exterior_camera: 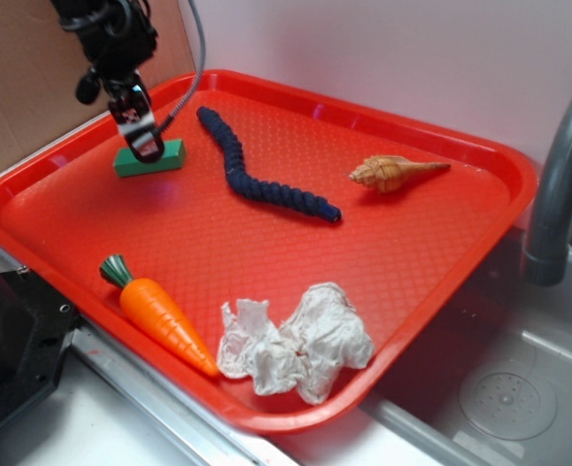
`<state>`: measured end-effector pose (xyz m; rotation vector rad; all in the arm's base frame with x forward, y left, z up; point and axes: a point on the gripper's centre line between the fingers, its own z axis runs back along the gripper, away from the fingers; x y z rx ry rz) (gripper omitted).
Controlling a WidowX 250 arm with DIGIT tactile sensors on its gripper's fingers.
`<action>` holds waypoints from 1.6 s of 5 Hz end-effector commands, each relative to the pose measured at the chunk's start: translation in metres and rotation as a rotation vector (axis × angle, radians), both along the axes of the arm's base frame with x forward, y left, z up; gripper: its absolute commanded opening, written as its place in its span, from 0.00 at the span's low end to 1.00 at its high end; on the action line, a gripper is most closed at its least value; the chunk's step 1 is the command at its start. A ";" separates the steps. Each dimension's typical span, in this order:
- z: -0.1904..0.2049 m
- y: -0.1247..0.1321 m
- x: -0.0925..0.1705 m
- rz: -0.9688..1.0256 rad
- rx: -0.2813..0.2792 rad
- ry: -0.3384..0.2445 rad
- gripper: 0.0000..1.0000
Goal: Grab the green block.
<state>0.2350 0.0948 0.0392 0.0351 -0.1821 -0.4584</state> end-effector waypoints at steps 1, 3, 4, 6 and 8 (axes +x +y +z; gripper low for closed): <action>-0.013 -0.006 0.014 -0.129 0.059 -0.042 1.00; -0.018 -0.010 0.010 -0.155 0.033 -0.032 0.00; -0.021 -0.009 0.011 -0.160 0.016 -0.016 0.00; -0.003 -0.024 0.006 -0.040 0.016 0.052 0.00; 0.076 -0.073 -0.003 0.324 -0.049 0.101 0.00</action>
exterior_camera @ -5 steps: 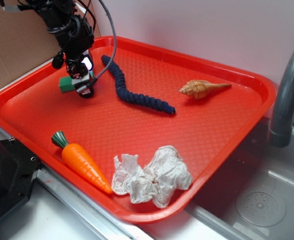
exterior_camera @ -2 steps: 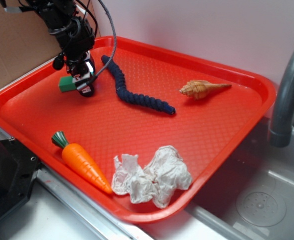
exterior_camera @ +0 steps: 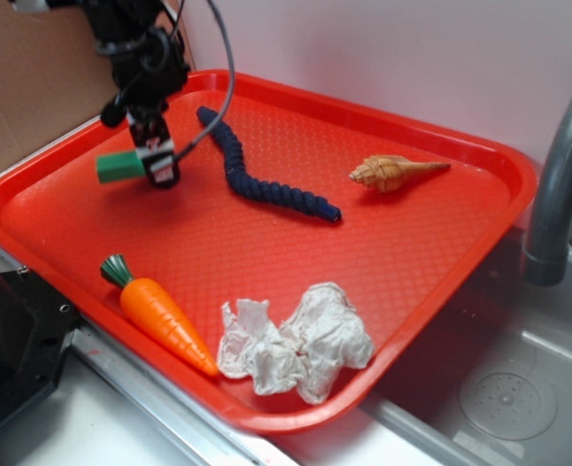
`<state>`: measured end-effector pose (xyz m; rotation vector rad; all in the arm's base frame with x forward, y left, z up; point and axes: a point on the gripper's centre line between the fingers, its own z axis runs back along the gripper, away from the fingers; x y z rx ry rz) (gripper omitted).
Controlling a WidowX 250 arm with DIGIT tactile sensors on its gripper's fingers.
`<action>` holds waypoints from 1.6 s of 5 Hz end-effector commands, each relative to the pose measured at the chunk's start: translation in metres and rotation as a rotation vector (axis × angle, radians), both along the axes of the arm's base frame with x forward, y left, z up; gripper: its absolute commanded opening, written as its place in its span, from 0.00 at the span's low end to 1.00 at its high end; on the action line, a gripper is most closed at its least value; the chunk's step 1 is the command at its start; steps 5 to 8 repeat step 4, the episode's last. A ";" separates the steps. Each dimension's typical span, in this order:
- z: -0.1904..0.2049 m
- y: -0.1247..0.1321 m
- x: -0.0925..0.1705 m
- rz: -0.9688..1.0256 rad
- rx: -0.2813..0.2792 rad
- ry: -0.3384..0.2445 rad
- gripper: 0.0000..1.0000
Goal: Grab the green block.
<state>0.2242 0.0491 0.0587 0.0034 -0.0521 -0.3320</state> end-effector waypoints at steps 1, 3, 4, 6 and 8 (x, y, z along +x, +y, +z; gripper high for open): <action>0.086 -0.054 0.004 0.355 -0.076 0.002 0.00; 0.124 -0.081 -0.009 0.492 -0.056 -0.034 0.00; 0.120 -0.074 -0.010 0.509 -0.099 -0.025 0.00; 0.120 -0.074 -0.010 0.509 -0.099 -0.025 0.00; 0.120 -0.074 -0.010 0.509 -0.099 -0.025 0.00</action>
